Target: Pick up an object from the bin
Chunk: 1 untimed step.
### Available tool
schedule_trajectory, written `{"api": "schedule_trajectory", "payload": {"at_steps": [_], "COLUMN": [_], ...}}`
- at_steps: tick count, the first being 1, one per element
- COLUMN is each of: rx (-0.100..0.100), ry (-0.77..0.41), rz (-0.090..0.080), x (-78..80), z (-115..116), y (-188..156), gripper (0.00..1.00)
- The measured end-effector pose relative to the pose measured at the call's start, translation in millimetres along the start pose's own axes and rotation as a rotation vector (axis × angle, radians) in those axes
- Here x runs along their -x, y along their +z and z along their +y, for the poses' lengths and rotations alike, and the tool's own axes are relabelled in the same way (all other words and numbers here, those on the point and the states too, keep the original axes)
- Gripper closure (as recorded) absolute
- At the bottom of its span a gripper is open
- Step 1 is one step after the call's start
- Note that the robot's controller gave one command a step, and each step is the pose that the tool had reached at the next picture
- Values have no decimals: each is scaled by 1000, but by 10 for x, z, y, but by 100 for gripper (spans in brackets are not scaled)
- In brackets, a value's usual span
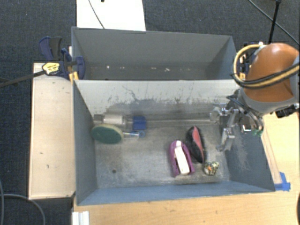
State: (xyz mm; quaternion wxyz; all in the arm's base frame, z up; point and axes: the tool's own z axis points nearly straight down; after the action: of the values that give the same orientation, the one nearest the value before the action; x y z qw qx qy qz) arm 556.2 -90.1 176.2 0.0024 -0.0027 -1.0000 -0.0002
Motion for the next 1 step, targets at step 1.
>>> {"api": "schedule_trajectory", "payload": {"at_steps": [1], "rx": [-6], "ry": [-44], "rz": [-1], "x": [-20], "z": [197], "y": [1041], "gripper": [0]}}
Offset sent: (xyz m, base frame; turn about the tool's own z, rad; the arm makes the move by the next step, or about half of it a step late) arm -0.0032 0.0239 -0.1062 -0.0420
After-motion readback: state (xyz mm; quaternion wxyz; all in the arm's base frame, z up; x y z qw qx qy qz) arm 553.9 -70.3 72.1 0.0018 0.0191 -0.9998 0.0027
